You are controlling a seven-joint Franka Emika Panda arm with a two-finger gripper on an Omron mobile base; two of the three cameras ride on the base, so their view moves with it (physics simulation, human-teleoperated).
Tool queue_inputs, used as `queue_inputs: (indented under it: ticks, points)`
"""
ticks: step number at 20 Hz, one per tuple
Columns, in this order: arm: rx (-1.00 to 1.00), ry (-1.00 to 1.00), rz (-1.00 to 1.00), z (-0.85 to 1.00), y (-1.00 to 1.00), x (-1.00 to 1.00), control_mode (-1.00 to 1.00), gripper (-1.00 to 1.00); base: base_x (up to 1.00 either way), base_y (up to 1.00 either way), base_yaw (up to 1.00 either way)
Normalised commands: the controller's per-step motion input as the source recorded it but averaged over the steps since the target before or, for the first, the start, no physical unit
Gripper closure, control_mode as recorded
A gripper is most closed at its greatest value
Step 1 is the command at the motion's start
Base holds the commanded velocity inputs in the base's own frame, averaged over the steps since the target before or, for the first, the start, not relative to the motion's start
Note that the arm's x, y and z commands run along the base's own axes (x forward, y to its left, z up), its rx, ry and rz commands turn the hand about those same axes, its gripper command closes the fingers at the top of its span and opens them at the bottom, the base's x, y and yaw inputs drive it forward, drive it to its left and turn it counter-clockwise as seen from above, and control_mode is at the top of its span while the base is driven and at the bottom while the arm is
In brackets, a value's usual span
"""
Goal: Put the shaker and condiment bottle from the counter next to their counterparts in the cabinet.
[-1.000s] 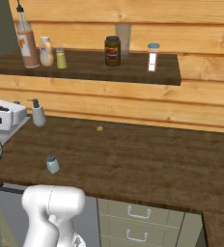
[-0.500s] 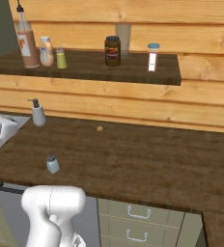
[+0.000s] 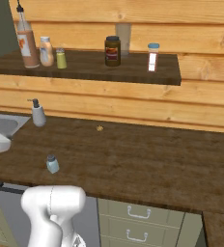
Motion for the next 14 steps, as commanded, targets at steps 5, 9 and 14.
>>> queue_inputs:
  ticks: [5,9,14]
  points:
    - [0.0,-0.15,-0.21,-0.92,-0.2,0.43,-1.0,-1.0,0.0,0.0,0.0]
    - [0.0,-0.17,-0.16,-0.71,-0.34,0.3,-1.0,-1.0,0.0,0.0,0.0]
    - [0.03,-0.07,-0.07,-0.36,-0.07,-0.1,-1.0,-1.0,0.0,0.0,0.0]
